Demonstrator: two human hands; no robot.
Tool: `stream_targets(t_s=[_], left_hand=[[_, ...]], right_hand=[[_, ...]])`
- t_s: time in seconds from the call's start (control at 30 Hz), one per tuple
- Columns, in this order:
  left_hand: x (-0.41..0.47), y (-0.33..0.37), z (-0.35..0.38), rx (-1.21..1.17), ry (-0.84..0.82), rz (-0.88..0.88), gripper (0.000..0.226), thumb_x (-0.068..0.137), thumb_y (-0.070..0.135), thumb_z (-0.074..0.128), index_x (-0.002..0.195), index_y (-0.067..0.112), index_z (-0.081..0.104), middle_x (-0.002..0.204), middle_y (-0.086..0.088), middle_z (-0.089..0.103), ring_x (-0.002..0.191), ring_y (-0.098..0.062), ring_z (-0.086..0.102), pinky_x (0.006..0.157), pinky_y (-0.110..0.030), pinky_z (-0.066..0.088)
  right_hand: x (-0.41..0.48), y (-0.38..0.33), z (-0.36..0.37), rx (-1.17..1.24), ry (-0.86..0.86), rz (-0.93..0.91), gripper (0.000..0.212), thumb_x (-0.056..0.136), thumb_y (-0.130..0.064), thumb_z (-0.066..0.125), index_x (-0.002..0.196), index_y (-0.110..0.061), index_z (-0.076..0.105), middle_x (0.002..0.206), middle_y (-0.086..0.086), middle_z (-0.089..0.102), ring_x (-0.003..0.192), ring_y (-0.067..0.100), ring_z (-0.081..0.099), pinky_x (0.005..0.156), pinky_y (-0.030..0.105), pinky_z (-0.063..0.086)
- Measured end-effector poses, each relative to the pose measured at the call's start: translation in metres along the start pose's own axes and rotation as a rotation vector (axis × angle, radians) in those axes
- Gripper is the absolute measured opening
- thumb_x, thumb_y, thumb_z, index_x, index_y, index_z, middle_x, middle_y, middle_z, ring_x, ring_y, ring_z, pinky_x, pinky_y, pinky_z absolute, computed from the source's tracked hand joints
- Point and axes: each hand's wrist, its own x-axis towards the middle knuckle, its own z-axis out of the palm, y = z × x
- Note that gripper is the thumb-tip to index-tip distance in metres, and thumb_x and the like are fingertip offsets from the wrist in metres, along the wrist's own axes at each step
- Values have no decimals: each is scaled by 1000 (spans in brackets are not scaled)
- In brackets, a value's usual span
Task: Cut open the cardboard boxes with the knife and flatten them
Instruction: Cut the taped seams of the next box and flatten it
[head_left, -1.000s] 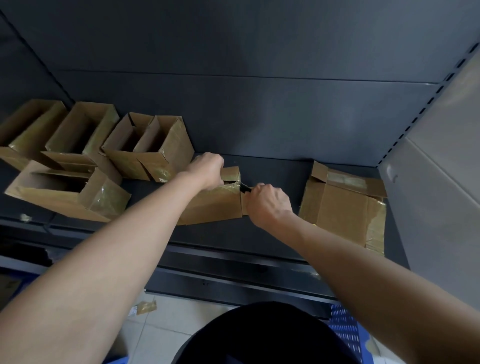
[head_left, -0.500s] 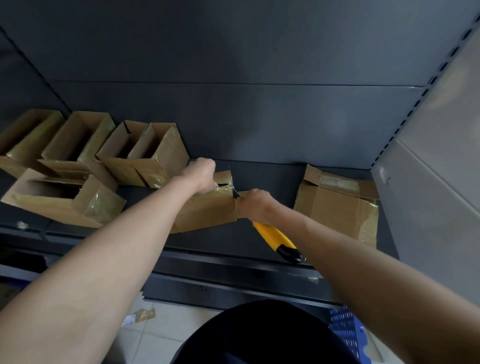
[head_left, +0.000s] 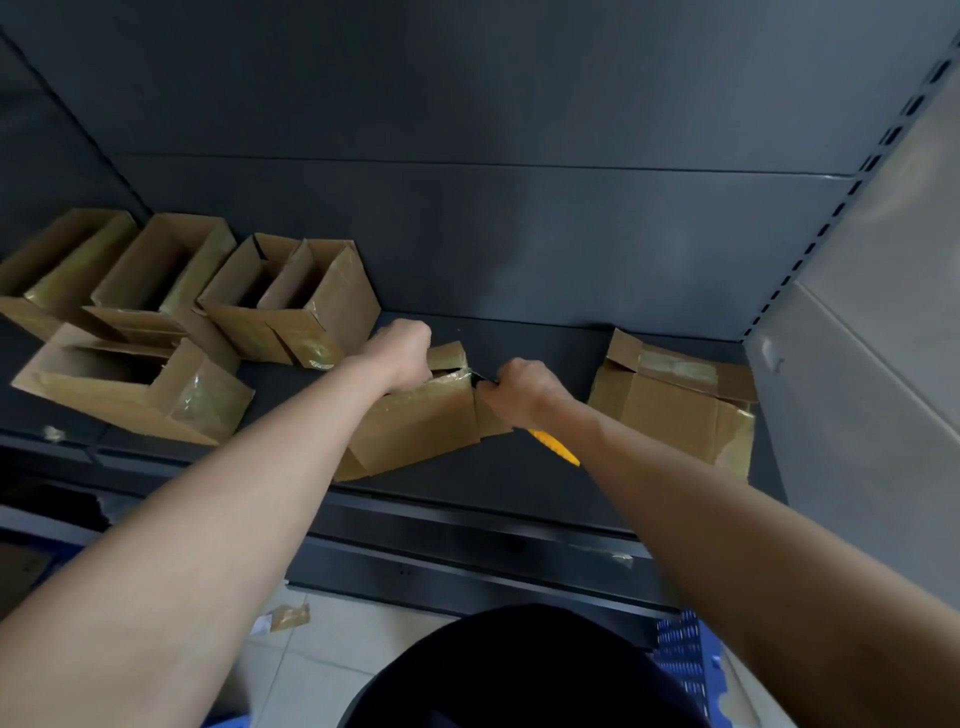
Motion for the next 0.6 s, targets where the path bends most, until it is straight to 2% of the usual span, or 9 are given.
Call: stream_targets(t_s=[0.1, 0.2, 0.33, 0.47, 0.6], left_hand=[[-1, 1, 0, 11, 1, 6, 20, 88, 11, 64, 105, 2, 60, 105, -13, 60, 87, -29, 59, 68, -36, 49], [-3, 0, 1, 0, 12, 1, 20, 89, 12, 64, 105, 3, 59, 105, -13, 58, 88, -30, 58, 70, -37, 50], [-6, 0, 2, -11, 34, -1, 19, 88, 10, 64, 105, 2, 58, 106, -13, 57, 89, -29, 58, 70, -37, 50], [-8, -2, 1, -39, 55, -17, 24, 88, 9, 63, 109, 0, 58, 111, -14, 55, 94, -31, 58, 79, -40, 52], [-8, 0, 0, -130, 97, -38, 22, 86, 5, 63, 107, 2, 57, 110, -13, 55, 94, -31, 59, 78, -39, 51]], right_hand=[[-1, 5, -4, -9, 8, -2, 39, 93, -40, 44, 63, -15, 41, 80, 8, 52, 75, 27, 54, 62, 31, 44], [-7, 7, -3, -34, 32, -20, 36, 95, -40, 43, 74, -10, 49, 72, 4, 48, 76, 26, 55, 63, 31, 45], [-16, 10, 2, -52, 93, -44, 31, 95, -36, 40, 84, -10, 52, 74, 4, 47, 76, 27, 53, 63, 30, 42], [-13, 15, 1, 12, 68, -25, 34, 93, -35, 43, 70, -11, 48, 73, 3, 49, 74, 25, 54, 62, 30, 43], [-9, 8, -2, 27, -36, -45, 36, 97, -32, 42, 63, -18, 39, 87, 8, 52, 81, 23, 47, 72, 31, 38]])
